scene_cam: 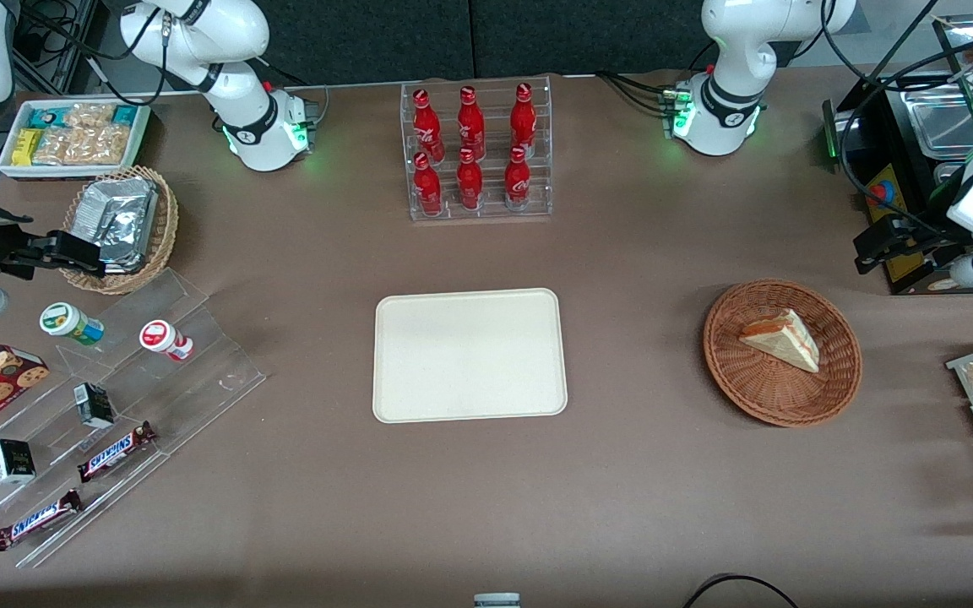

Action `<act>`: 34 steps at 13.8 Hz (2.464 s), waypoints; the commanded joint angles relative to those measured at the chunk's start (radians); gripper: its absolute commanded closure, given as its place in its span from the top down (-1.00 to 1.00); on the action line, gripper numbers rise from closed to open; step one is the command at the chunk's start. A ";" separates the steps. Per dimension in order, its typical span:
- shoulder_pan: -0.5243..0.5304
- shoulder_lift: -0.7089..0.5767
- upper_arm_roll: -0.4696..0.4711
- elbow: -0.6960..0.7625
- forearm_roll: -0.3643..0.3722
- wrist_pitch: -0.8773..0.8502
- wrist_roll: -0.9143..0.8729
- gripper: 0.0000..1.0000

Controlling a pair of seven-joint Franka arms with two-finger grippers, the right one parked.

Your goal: Place sandwich from basket to tray

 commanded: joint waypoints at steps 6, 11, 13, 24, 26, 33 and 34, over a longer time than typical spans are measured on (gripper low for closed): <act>-0.006 0.070 0.035 0.022 -0.012 -0.092 -0.209 1.00; -0.006 0.119 0.046 -0.217 -0.022 0.179 -0.538 1.00; -0.004 0.117 0.052 -0.326 -0.022 0.336 -0.641 1.00; 0.097 0.209 0.051 -0.618 -0.110 0.781 -0.836 1.00; 0.094 0.234 0.051 -0.615 -0.110 0.806 -0.839 1.00; 0.074 0.291 0.025 -0.607 -0.108 0.824 -0.838 1.00; 0.073 0.300 0.025 -0.607 -0.108 0.829 -0.838 0.99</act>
